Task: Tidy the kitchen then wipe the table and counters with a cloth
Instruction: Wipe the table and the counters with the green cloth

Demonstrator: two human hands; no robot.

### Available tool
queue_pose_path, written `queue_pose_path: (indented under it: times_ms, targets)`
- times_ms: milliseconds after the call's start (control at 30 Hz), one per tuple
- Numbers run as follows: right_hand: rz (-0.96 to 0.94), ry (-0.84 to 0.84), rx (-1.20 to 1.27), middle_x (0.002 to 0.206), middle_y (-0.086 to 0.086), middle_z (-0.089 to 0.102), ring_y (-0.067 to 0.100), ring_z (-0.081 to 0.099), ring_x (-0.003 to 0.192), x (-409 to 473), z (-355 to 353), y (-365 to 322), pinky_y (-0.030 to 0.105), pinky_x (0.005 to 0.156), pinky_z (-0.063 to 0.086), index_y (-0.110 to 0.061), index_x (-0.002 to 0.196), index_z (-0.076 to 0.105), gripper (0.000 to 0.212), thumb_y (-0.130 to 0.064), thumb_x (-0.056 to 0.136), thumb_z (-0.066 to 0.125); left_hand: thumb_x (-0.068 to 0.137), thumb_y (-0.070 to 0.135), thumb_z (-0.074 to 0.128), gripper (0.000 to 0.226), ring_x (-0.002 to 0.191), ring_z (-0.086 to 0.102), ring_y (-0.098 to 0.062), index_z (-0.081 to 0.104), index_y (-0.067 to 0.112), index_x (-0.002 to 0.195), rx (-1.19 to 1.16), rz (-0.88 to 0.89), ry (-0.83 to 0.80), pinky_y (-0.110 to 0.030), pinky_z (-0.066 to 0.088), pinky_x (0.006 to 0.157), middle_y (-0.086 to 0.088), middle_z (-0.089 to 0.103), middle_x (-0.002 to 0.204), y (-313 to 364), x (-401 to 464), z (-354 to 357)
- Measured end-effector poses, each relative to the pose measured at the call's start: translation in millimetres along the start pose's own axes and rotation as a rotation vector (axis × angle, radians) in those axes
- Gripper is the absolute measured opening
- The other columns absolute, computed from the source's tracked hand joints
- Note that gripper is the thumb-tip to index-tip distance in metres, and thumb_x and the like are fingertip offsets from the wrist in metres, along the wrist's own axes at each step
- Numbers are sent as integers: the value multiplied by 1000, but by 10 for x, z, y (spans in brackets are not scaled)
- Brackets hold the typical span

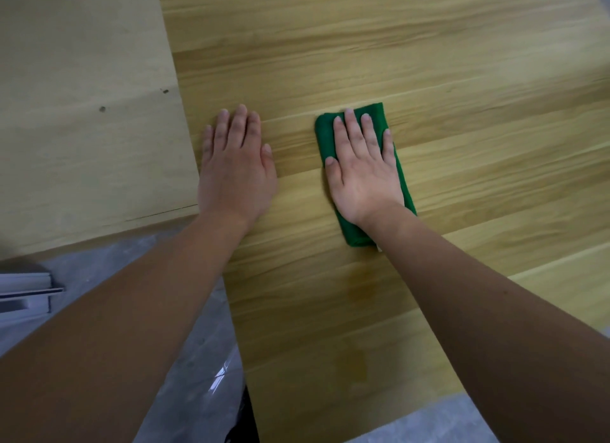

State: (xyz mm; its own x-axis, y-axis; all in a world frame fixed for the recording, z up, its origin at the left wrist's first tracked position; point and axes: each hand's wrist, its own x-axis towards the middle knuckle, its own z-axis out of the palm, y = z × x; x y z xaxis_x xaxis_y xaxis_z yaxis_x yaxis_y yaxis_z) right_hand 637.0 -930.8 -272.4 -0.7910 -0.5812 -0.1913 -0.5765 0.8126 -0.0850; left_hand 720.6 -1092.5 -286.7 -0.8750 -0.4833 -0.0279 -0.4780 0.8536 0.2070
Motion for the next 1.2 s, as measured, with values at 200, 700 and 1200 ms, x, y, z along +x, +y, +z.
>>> queue_pose_path:
  times_ms: [200, 700, 1200]
  targets:
    - [7, -12, 8, 160, 1, -15, 20, -17, 147, -399, 67, -47, 44, 119, -8, -16, 154, -6, 59, -37, 101, 12, 103, 34, 20, 55, 149, 4, -24, 18, 13, 154, 10, 11, 10, -40, 2, 122, -5, 13, 162, -18, 6, 19]
    - [-18, -15, 16, 161, 0, -10, 19, -15, 147, -1540, 270, -58, 45, 120, -6, -16, 154, 0, 64, -42, 95, 3, 101, 32, 23, 55, 148, 11, -27, 24, 10, 152, -13, 34, 60, -42, 5, 121, -7, 20, 160, -31, -81, 61]
    - [-26, -24, 39, 161, -1, -9, 18, -14, 147, -2247, 400, 11, 46, 119, -5, -17, 154, 1, 62, -41, 97, 9, 101, 29, 25, 54, 147, 14, -28, 29, 8, 150, -19, 28, 75, -42, 8, 121, -9, 24, 158, -10, -98, 32]
